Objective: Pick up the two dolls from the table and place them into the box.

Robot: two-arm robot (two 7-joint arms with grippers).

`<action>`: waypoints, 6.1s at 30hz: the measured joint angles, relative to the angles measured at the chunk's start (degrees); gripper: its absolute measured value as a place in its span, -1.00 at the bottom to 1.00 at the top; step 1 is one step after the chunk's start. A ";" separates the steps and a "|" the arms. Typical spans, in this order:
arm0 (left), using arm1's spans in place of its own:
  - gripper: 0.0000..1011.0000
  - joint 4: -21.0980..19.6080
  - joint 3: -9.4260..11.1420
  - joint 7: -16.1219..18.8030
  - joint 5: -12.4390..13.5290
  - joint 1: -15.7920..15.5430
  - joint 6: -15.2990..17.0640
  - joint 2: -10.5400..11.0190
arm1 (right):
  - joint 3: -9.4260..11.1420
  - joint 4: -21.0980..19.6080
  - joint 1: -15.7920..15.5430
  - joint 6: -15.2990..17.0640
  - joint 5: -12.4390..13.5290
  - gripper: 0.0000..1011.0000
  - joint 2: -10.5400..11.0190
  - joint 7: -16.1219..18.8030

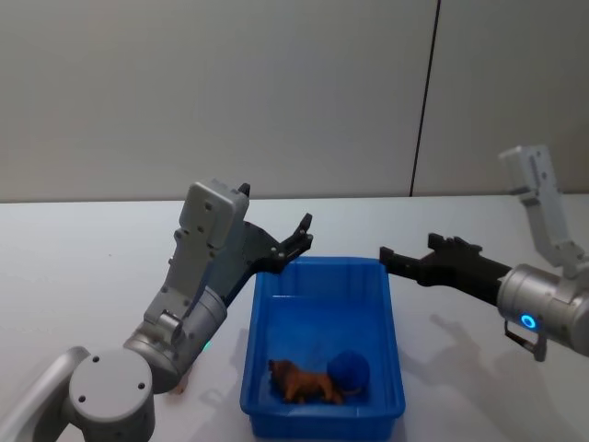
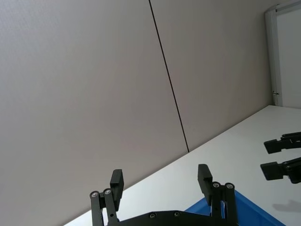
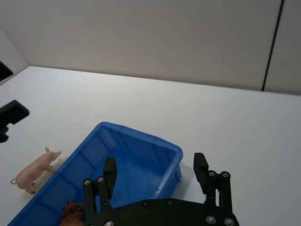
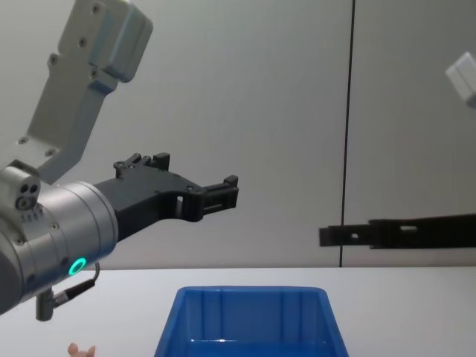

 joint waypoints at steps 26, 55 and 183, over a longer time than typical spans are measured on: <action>0.98 -11.45 -4.13 5.18 -10.29 8.39 14.58 9.22 | 5.93 4.04 -1.48 14.63 17.32 0.98 1.71 -12.71; 0.98 -10.08 -8.40 1.89 -25.33 12.88 31.44 16.25 | 8.46 6.78 -1.86 19.61 24.49 0.98 2.19 -18.26; 0.98 40.16 -0.15 -68.31 -15.04 -26.66 17.67 -6.46 | 8.70 7.04 -1.90 20.12 25.23 0.98 2.25 -18.85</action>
